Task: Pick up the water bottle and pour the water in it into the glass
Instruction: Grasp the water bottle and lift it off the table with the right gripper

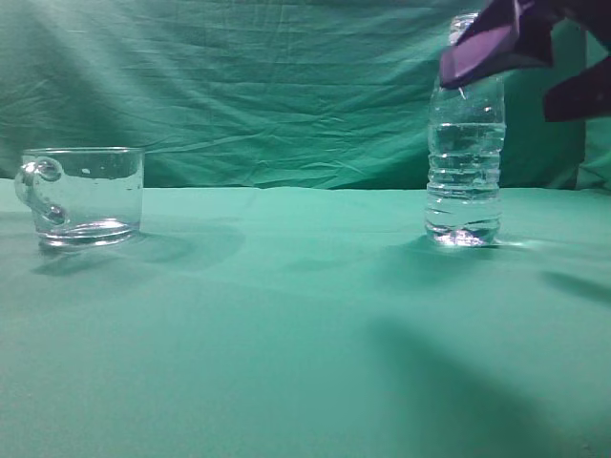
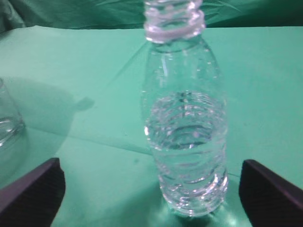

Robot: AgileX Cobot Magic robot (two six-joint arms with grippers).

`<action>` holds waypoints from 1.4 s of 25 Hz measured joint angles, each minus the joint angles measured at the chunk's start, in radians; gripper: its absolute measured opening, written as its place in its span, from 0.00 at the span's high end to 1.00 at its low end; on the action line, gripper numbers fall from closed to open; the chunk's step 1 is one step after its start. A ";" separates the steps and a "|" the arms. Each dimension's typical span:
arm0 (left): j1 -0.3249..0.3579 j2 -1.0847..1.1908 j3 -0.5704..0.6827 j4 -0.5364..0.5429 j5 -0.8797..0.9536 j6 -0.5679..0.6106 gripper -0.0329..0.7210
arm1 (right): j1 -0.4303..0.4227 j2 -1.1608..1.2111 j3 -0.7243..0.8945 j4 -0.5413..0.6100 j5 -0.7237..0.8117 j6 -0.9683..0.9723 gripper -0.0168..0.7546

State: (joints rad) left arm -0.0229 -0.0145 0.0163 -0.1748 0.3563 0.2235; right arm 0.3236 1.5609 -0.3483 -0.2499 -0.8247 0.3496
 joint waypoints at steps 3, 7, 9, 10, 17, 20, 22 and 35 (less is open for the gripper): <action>0.000 0.000 0.000 0.000 0.000 0.000 0.96 | 0.000 0.082 -0.034 0.062 -0.040 -0.030 0.14; 0.000 0.000 0.000 0.000 0.000 0.000 0.96 | 0.000 0.194 -0.090 0.069 -0.125 -0.054 0.14; 0.000 0.000 0.000 0.000 0.000 0.000 0.96 | 0.000 0.245 -0.123 0.081 -0.146 -0.070 0.14; 0.000 0.000 0.000 0.000 0.000 0.000 0.96 | 0.000 0.270 -0.141 0.087 -0.151 -0.087 0.14; 0.000 0.000 0.000 0.000 0.000 0.000 0.96 | 0.000 0.389 -0.261 0.094 -0.164 -0.143 0.21; 0.000 0.000 0.000 0.000 0.000 0.000 0.96 | 0.000 0.414 -0.291 0.095 -0.178 -0.160 0.26; 0.000 0.000 0.000 0.000 0.000 0.000 0.96 | 0.000 0.418 -0.295 0.098 -0.192 -0.164 0.27; 0.000 0.000 0.000 0.000 0.000 0.000 0.96 | 0.000 0.420 -0.299 0.106 -0.202 -0.182 0.63</action>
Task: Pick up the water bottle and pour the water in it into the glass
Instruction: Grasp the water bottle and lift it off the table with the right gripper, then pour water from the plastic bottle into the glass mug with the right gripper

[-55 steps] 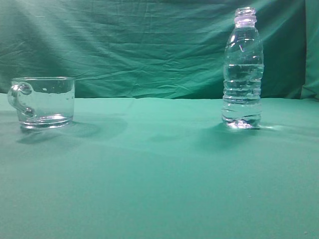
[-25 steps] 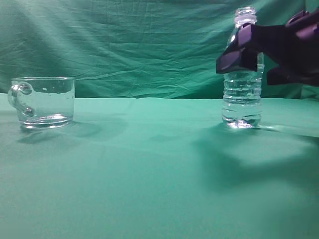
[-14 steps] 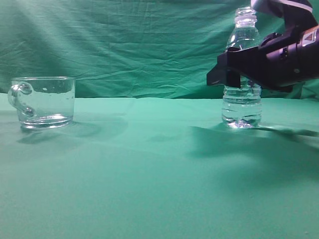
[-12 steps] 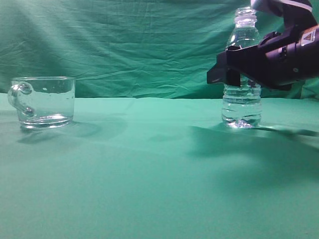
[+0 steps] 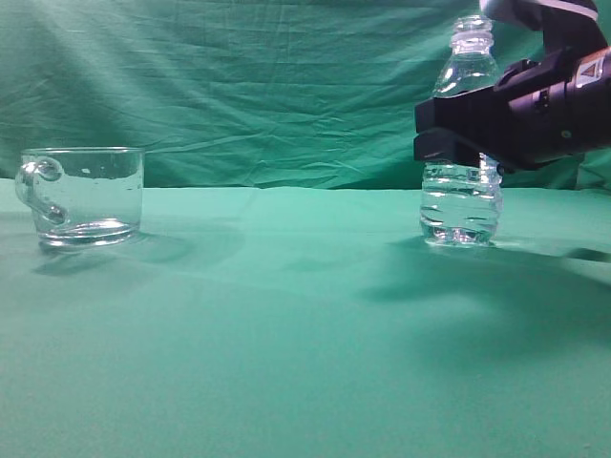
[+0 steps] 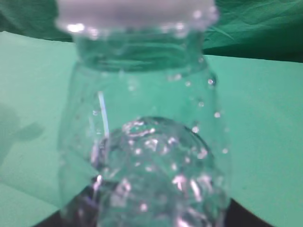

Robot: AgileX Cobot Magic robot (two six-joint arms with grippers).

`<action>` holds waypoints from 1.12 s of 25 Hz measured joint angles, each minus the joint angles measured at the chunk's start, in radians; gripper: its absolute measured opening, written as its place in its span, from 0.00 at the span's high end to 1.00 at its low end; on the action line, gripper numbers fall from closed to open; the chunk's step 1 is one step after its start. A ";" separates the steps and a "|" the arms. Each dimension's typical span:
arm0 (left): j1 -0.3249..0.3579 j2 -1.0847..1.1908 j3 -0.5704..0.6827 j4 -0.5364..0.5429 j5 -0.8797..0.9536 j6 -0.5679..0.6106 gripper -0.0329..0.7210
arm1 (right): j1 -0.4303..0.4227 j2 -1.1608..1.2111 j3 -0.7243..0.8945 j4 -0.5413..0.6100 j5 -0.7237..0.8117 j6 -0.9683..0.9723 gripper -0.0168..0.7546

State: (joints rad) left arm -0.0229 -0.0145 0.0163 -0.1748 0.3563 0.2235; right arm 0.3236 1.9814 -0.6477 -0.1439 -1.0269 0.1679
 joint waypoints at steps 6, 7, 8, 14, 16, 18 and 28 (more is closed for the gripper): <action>0.000 0.000 0.000 0.000 0.000 0.000 0.96 | 0.000 0.000 0.000 -0.004 0.004 0.000 0.66; 0.000 0.000 0.000 0.000 0.000 0.000 0.96 | 0.000 -0.007 0.000 -0.011 0.013 0.000 0.66; 0.000 0.000 0.000 0.000 0.000 0.000 0.96 | 0.000 -0.022 0.000 -0.025 0.027 0.000 0.66; 0.000 0.000 0.000 0.000 0.000 0.000 0.96 | 0.001 -0.203 -0.049 -0.181 0.190 0.015 0.66; 0.000 0.000 0.000 0.000 0.000 0.000 0.96 | 0.013 -0.273 -0.097 -0.236 0.322 0.041 0.66; 0.000 0.000 0.000 0.000 0.000 0.000 0.96 | 0.038 -0.319 -0.162 -0.278 0.454 0.051 0.66; 0.000 0.000 0.000 0.000 0.000 0.000 0.96 | 0.259 -0.300 -0.542 -0.473 1.063 0.055 0.66</action>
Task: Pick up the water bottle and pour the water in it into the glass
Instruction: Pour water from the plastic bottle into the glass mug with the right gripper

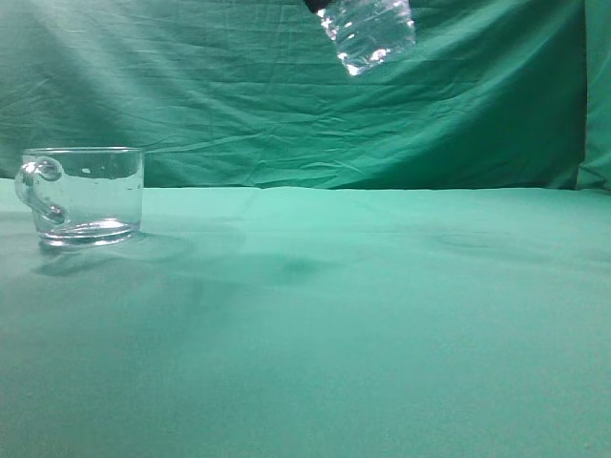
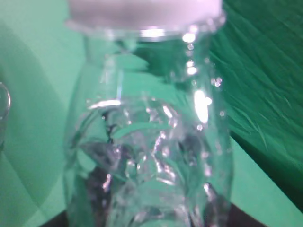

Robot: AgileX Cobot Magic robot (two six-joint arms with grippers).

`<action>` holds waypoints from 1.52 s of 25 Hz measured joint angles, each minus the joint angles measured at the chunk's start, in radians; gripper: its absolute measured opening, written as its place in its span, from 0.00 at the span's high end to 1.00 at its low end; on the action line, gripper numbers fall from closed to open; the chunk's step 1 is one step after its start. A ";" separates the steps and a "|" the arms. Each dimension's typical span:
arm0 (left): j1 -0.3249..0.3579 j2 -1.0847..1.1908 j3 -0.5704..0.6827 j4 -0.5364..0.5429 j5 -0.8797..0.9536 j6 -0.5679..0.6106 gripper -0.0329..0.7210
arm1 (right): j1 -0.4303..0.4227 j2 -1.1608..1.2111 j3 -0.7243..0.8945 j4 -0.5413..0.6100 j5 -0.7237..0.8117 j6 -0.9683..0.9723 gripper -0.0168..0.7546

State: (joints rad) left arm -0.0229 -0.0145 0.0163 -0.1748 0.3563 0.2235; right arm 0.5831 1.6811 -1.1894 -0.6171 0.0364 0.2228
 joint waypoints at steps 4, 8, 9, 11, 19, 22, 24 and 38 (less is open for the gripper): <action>0.000 0.000 0.000 0.000 0.000 0.000 0.96 | 0.065 0.091 -0.115 -0.096 0.090 0.000 0.66; 0.000 0.000 0.000 0.000 0.000 0.000 0.96 | 0.119 0.205 -0.206 -0.165 0.113 0.000 0.66; 0.000 0.000 0.000 0.000 0.000 0.000 0.96 | 0.131 0.236 -0.226 -0.183 0.120 0.000 0.66; 0.000 0.000 0.000 0.000 0.000 0.000 0.96 | 0.149 0.294 -0.279 -0.212 0.137 0.000 0.66; 0.000 0.000 0.000 0.000 0.000 0.000 0.96 | 0.163 0.458 -0.444 -0.263 0.253 0.000 0.66; 0.000 0.000 0.000 0.000 0.000 0.000 0.96 | 0.166 0.470 -0.456 -0.359 0.257 0.000 0.66; 0.000 0.000 0.000 0.000 0.000 0.000 0.96 | 0.172 0.473 -0.458 -0.416 0.257 0.000 0.66; 0.000 0.000 0.000 0.000 0.000 0.000 0.96 | 0.182 0.503 -0.491 -0.606 0.229 0.000 0.66</action>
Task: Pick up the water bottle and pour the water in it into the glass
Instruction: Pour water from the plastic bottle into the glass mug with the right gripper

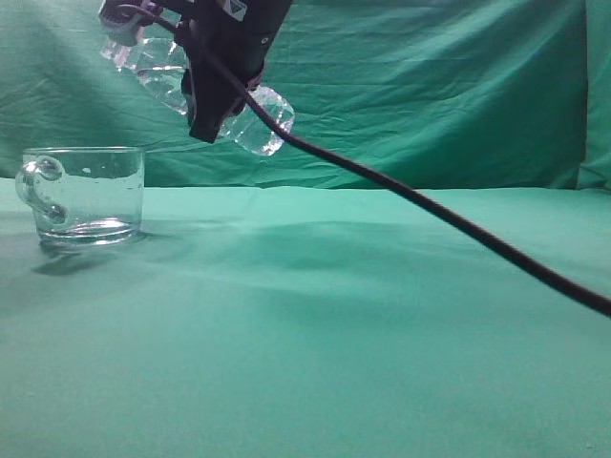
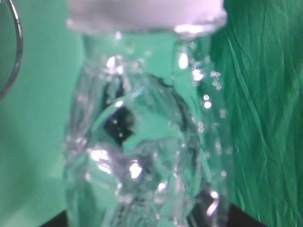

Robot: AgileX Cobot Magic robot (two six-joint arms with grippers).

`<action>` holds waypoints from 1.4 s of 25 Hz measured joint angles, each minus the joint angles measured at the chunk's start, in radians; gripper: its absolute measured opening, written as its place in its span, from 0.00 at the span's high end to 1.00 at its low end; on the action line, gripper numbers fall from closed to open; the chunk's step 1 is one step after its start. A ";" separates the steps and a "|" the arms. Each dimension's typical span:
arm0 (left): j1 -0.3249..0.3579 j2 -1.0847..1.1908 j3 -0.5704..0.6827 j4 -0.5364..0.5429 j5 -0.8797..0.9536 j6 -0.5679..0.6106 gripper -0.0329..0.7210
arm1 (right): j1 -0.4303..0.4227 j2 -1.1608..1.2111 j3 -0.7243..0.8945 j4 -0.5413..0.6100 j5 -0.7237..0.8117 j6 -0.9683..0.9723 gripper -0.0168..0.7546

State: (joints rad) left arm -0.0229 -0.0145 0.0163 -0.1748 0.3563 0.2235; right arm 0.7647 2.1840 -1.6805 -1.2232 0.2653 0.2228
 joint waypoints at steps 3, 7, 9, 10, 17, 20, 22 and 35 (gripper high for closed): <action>0.000 0.000 0.000 0.000 0.000 0.000 0.96 | 0.000 0.010 -0.016 -0.012 -0.005 0.000 0.66; 0.000 0.000 0.000 0.000 0.000 0.000 0.96 | 0.001 0.012 -0.017 -0.085 -0.016 0.000 0.66; 0.000 0.000 0.000 0.000 0.000 0.000 0.96 | 0.001 0.013 -0.017 -0.124 -0.021 0.000 0.66; 0.000 0.000 0.000 0.000 0.000 0.000 0.96 | 0.001 0.014 -0.017 -0.139 -0.023 0.000 0.66; 0.000 0.000 0.000 0.000 0.000 0.000 0.96 | 0.001 0.021 -0.017 -0.215 -0.017 0.000 0.66; 0.000 0.000 0.000 0.000 0.000 0.000 0.96 | 0.001 0.021 -0.019 -0.233 0.004 0.000 0.66; 0.000 0.000 0.000 0.000 0.000 0.000 0.96 | 0.001 0.021 -0.025 -0.261 0.016 0.000 0.66; 0.000 0.000 0.000 0.000 0.000 0.000 0.96 | 0.001 0.021 -0.027 -0.434 0.022 0.001 0.66</action>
State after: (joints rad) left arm -0.0229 -0.0145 0.0163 -0.1748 0.3563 0.2235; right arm 0.7653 2.2053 -1.7080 -1.6571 0.2874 0.2234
